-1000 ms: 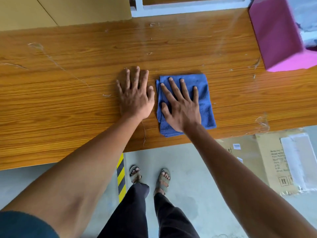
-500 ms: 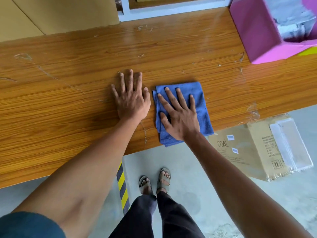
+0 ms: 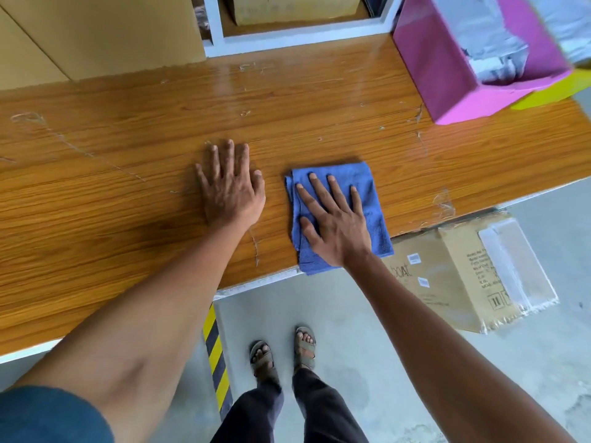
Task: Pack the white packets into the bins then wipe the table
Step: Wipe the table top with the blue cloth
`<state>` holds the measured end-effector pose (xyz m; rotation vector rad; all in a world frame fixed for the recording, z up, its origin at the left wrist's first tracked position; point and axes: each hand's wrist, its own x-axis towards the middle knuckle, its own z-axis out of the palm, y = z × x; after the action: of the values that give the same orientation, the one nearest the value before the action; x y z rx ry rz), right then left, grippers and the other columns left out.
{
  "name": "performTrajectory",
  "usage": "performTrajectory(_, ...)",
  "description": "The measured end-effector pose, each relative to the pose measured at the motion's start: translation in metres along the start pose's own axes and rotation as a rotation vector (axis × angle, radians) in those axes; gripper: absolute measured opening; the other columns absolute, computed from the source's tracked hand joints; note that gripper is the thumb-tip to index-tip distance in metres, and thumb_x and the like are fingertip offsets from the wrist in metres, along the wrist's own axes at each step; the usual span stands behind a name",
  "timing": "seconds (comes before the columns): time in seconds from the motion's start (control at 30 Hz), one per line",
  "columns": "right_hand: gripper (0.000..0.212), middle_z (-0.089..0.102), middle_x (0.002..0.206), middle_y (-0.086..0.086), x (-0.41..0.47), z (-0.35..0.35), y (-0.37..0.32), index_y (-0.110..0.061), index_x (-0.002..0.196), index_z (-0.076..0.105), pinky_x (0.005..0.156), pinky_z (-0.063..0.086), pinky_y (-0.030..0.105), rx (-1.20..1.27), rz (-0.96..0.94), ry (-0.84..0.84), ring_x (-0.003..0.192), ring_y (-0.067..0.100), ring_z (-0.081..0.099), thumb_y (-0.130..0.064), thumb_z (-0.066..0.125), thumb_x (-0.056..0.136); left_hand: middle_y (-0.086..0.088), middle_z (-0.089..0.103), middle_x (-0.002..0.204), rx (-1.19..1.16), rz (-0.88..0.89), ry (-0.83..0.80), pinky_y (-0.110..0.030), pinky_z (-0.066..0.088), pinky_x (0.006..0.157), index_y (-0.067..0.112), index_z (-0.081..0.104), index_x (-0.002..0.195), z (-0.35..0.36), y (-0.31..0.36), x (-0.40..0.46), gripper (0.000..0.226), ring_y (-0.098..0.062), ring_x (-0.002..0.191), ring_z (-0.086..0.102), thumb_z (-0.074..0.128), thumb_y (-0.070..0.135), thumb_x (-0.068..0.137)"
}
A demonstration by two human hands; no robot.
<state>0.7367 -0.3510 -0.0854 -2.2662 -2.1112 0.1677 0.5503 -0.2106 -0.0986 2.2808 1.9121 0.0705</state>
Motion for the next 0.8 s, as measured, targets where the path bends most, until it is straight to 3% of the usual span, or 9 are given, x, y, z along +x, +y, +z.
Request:
performTrajectory(0.3, 0.068, -0.001, 0.177, -0.01, 0.106, -0.018, 0.072, -0.043, 0.167, 0.004, 0.127, 0.002, 0.065, 0.013, 0.072, -0.046, 0.163, 0.022, -0.003, -0.064, 0.016, 0.103, -0.003, 0.005, 0.178, -0.028, 0.04, -0.034, -0.063, 0.0, 0.129, 0.026, 0.016, 0.169, 0.005, 0.066, -0.026, 0.067, -0.025, 0.164, 0.0, 0.025, 0.053, 0.108)
performTrajectory(0.57, 0.068, 0.004, 0.177, -0.005, 0.0, -0.005, 0.078, -0.037, 0.168, 0.013, 0.125, 0.008, 0.067, 0.009, -0.06, 0.013, 0.163, 0.027, 0.001, -0.06, 0.028, 0.106, -0.002, 0.002, 0.178, 0.0, -0.031, -0.026, -0.066, -0.005, 0.127, 0.028, 0.015, 0.169, 0.006, 0.101, -0.018, 0.067, -0.027, 0.164, -0.003, 0.015, 0.056, 0.108)
performTrajectory(0.8, 0.07, 0.004, 0.177, -0.006, 0.077, -0.011, 0.1, -0.041, 0.167, 0.012, 0.125, 0.002, 0.067, 0.03, -0.065, 0.005, 0.163, 0.027, 0.002, -0.066, 0.02, 0.102, -0.004, 0.014, 0.177, -0.008, -0.017, 0.103, -0.069, 0.006, 0.126, 0.026, 0.024, 0.166, 0.02, 0.101, -0.018, 0.067, -0.029, 0.163, 0.009, 0.025, 0.055, 0.106)
